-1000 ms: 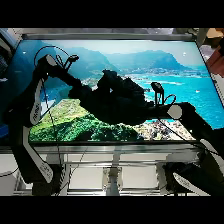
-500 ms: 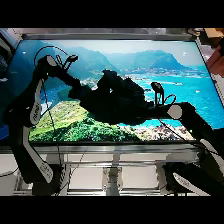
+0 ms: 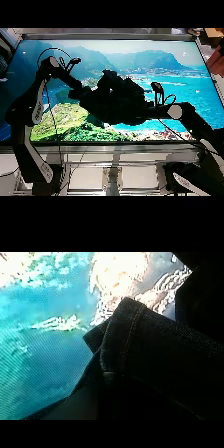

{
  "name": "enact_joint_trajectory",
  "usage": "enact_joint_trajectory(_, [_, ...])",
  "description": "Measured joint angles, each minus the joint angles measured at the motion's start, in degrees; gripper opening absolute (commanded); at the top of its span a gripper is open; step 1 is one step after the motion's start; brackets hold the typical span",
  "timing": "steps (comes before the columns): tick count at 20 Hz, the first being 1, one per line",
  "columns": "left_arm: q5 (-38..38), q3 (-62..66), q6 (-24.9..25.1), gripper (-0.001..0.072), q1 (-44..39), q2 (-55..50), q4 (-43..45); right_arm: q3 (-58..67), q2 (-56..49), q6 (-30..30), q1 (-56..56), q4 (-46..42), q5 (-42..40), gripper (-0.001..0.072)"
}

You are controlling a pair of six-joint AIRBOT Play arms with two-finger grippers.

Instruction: Fold the clothes and pants, and hang the long-sleeved shirts on hangers.

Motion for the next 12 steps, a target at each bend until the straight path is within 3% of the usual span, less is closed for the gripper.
enact_joint_trajectory(1, [-0.3,0.0,-0.2,0.0027,0.0,0.0,0.2,0.0,0.0,0.0,0.0,0.0,0.0,0.0021])
enact_joint_trajectory(9, [-3.1,0.0,-1.5,0.0025,1.2,3.5,-0.3,0.9,0.1,-0.1,0.0,-0.3,1.3,0.0041])
enact_joint_trajectory(12, [-3.5,0.0,-5.9,0.0025,5.0,10.0,5.9,4.3,0.2,-1.7,-0.1,-3.2,6.8,0.0168])
